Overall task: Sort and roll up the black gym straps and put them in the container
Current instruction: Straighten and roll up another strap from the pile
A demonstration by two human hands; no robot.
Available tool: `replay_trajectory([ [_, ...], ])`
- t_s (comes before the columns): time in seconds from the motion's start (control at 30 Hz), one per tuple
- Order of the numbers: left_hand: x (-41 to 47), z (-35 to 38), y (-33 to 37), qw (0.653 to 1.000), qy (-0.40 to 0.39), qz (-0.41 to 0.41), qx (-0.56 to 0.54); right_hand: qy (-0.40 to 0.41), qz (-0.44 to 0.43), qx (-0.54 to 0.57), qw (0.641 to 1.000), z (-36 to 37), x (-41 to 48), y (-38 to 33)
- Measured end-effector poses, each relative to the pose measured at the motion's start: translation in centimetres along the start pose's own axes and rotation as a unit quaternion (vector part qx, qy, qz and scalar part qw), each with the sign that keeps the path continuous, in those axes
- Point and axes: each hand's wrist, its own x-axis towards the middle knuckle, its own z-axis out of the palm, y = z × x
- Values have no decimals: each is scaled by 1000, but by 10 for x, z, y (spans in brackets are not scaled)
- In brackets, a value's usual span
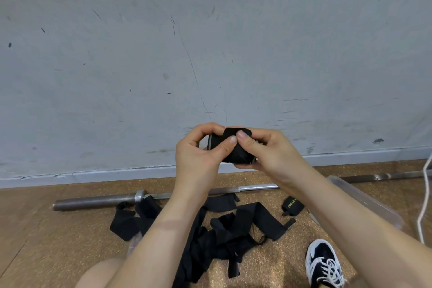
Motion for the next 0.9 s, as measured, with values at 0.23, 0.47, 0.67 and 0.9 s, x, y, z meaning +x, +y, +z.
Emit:
replay_trajectory([
  [0.23, -4, 0, 1, 987, -81, -104, -89, 67, -130, -95, 985, -2, 0, -4],
  [0.47, -6, 3, 4, 978, -96, -117, -147, 71, -111, -52, 990, -7, -1, -8],
  [0.67, -5, 6, 7, 979, -63, -126, -144, 60, -121, -78, 988, -4, -5, -9],
  [0.9, -1, -2, 17, 991, -48, -72, -102, 29, 15, -63, 997, 1, -11, -18],
])
